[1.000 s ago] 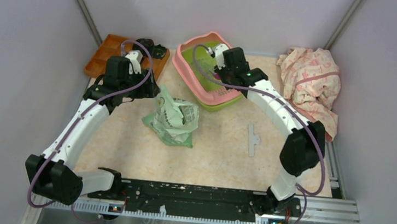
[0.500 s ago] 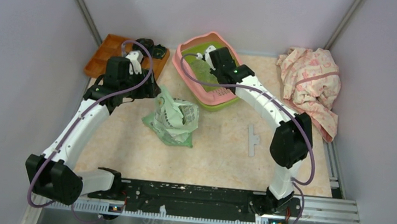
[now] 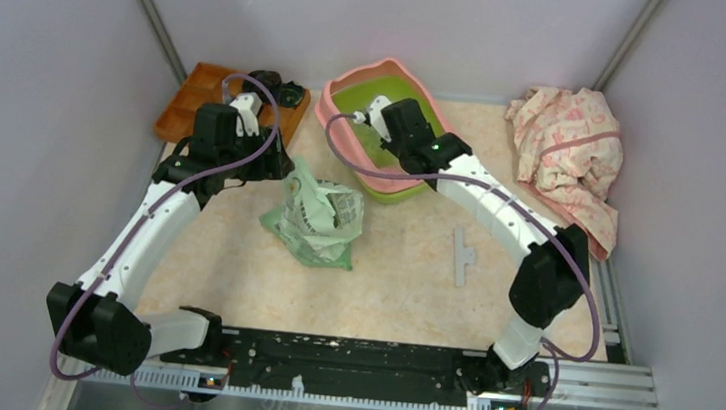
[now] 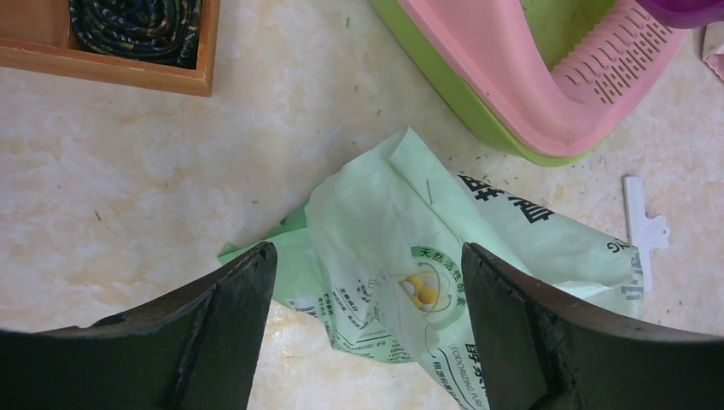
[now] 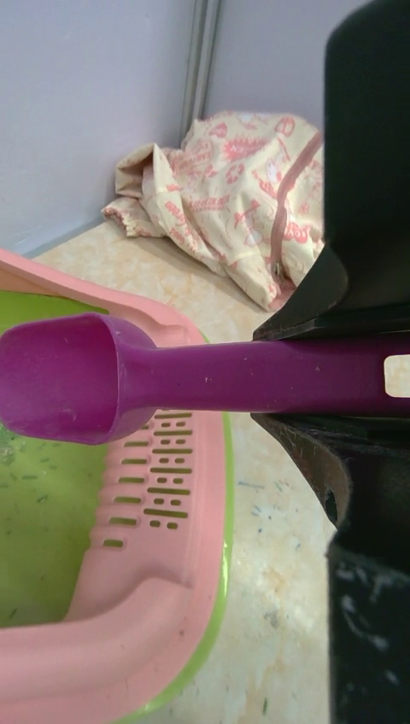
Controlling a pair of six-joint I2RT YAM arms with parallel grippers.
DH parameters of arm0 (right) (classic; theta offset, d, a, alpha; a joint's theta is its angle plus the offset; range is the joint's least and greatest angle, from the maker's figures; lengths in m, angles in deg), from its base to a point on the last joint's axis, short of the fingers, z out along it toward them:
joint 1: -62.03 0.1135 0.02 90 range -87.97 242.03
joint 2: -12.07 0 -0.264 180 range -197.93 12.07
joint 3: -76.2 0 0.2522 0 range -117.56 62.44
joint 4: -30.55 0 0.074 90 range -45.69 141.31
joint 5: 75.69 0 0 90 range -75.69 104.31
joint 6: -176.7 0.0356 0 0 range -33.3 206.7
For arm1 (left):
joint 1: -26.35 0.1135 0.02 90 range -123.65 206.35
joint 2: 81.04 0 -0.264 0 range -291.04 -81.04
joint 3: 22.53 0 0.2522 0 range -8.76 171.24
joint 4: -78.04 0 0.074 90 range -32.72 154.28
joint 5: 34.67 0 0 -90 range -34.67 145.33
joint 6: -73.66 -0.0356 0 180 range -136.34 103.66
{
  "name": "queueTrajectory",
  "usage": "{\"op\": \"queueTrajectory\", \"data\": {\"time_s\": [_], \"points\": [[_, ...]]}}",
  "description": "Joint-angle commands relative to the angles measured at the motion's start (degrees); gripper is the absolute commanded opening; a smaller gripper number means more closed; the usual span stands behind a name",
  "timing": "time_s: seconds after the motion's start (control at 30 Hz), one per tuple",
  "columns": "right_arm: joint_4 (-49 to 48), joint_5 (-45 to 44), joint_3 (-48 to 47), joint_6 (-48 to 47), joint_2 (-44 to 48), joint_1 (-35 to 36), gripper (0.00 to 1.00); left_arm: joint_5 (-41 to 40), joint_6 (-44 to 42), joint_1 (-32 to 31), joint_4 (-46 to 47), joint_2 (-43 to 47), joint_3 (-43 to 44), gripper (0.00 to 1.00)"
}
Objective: Fill the litter box with clean litter
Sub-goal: Pour the cat litter into the litter box.
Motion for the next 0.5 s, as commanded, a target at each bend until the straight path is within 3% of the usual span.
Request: {"op": "queueTrajectory", "data": {"time_s": [0.0,0.3,0.47], "points": [[-1.81,8.0,1.15,8.03,10.77,-1.08,0.0,-0.53,-0.59,-0.28,-0.95,1.27,1.63,0.85],[6.59,34.28,6.88,19.84,27.94,-1.08,0.0,-1.09,-0.54,-0.28,-1.76,1.84,2.08,0.85],[12.02,42.66,8.49,23.33,33.28,-0.99,0.0,-1.35,-0.57,-0.28,-2.02,2.1,2.26,0.85]]}}
